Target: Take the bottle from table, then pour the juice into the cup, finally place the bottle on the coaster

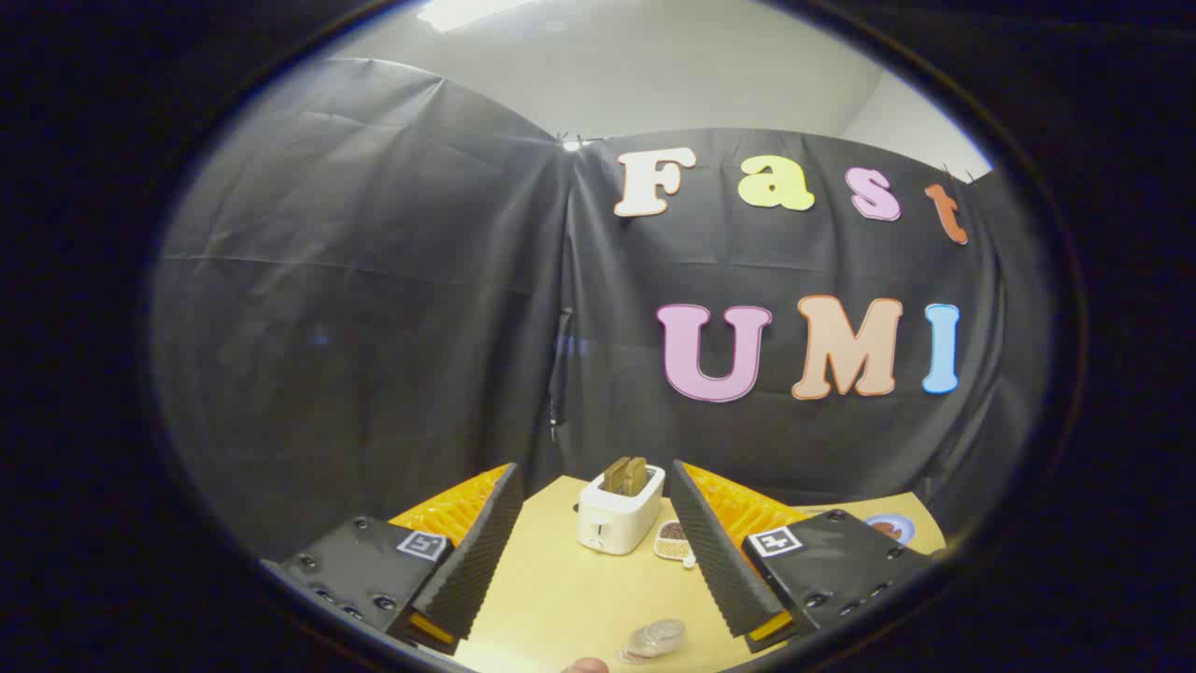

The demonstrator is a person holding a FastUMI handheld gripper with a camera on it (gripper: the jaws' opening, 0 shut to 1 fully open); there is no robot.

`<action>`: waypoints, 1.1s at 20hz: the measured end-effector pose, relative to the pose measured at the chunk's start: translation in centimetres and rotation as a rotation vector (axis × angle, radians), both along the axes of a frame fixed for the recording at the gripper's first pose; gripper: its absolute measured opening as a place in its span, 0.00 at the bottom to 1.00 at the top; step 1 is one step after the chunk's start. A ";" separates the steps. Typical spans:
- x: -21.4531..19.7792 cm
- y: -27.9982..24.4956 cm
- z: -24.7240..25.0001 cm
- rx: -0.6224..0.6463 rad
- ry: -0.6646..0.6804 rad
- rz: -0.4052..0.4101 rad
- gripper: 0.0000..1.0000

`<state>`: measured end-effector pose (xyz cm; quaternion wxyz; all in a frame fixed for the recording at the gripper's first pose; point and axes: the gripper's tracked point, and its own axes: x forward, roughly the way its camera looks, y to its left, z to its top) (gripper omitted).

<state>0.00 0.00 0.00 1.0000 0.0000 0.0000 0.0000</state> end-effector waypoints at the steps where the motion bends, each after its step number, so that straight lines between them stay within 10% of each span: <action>1: 0.0 0.1 -0.2 0.001 -0.005 0.001 1.00; 22: 0.2 -2.5 -4.6 0.093 0.040 -0.080 1.00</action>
